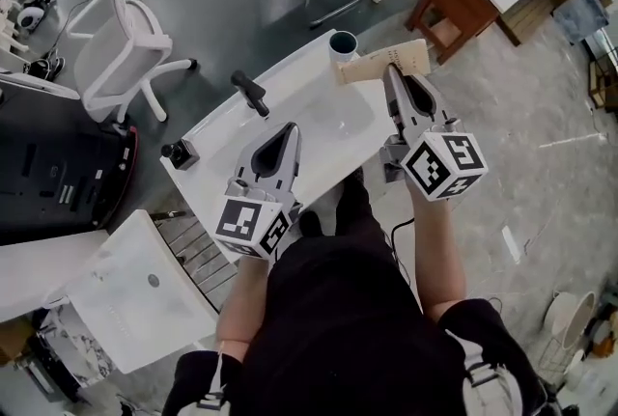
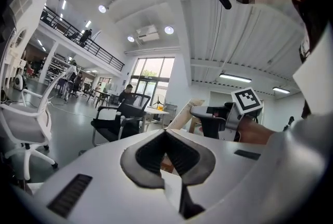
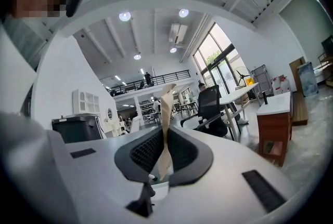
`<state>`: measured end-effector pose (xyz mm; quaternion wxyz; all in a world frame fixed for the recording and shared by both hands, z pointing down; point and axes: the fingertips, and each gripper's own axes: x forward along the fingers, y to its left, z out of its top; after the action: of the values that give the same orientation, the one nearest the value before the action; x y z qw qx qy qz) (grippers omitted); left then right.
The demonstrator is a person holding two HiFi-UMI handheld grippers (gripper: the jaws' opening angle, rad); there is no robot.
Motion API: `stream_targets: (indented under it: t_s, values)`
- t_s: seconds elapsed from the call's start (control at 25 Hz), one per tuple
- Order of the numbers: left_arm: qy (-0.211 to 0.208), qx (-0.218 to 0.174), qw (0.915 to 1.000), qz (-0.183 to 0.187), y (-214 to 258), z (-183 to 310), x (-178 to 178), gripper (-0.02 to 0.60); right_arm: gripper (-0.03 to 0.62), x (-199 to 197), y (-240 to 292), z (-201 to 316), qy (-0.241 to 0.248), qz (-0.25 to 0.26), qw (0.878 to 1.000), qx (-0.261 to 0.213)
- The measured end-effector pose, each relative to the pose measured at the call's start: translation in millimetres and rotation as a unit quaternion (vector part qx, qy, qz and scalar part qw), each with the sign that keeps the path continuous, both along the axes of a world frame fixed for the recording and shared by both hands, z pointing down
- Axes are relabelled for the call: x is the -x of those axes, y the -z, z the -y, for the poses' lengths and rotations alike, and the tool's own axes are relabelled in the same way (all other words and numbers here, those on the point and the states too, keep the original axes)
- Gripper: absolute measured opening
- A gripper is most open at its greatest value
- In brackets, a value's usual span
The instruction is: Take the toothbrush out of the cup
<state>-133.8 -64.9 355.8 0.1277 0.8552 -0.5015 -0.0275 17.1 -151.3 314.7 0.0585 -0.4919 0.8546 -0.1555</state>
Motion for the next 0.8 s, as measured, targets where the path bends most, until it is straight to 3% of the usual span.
stream_targets:
  t_s: [0.44, 0.8]
  values:
    - [-0.052, -0.003, 0.9987, -0.004, -1.3, -15.8, -24.2, 0.014, 0.04, -19.8, 0.9, -65.9, -0.014, 0.029, 0.999, -0.026]
    - [-0.067, -0.005, 0.9977, 0.003, 0.6, -16.6, -48.2, 0.014, 0.04, -31.0, -9.9, -91.8, -0.007, 0.032, 0.999, -0.021]
